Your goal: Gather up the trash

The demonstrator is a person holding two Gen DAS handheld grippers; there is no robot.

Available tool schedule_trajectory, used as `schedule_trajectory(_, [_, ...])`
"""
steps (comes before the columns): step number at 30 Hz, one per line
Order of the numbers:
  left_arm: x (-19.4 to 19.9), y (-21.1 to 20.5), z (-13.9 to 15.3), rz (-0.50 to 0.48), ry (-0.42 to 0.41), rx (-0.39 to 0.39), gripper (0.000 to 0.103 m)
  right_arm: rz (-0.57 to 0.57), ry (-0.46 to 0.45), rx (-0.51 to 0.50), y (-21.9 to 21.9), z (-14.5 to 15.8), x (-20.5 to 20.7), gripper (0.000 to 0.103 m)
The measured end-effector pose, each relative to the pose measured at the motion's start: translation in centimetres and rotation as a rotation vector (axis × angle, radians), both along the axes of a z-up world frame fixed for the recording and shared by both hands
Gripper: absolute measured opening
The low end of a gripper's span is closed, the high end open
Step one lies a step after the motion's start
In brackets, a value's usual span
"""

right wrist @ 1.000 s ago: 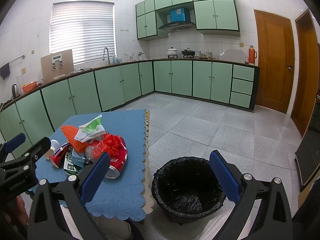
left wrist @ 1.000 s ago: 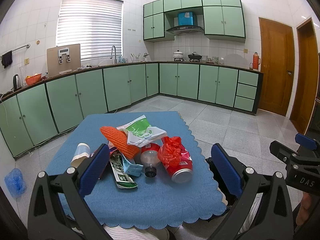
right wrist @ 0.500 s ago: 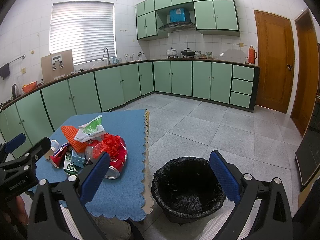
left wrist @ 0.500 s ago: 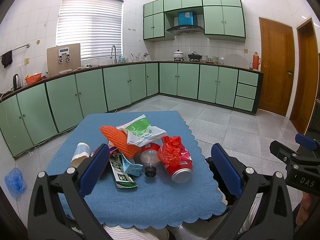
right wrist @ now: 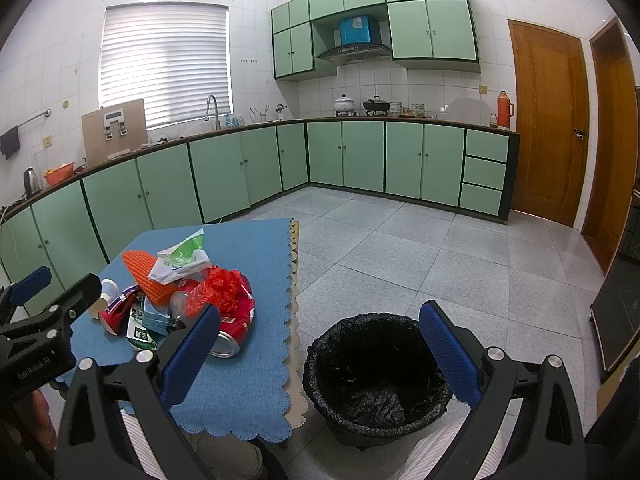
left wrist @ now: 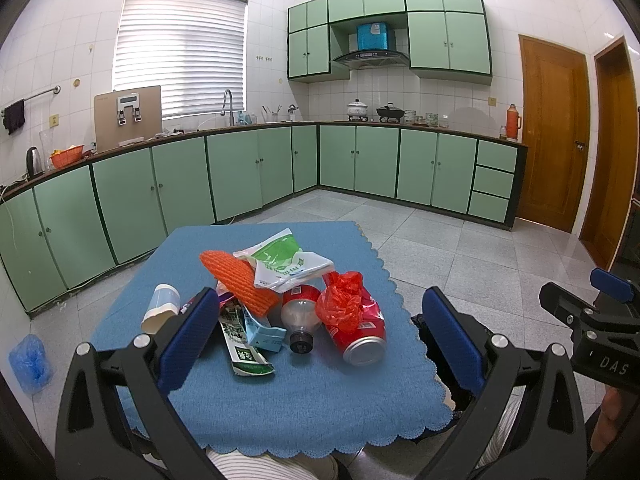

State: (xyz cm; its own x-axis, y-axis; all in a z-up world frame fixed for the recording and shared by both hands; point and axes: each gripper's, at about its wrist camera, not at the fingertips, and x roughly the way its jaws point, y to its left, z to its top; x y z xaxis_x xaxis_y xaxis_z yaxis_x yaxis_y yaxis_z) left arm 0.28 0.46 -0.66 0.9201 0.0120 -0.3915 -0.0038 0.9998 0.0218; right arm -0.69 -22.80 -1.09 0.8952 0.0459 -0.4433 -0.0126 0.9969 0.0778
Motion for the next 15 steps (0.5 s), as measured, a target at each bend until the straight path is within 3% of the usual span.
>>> schedule_trajectory(15, [0.9, 1.4, -1.8, 0.039, 0.025, 0.022, 0.098, 0.016, 0.003, 0.017, 0.3, -0.1, 0.4, 0.096])
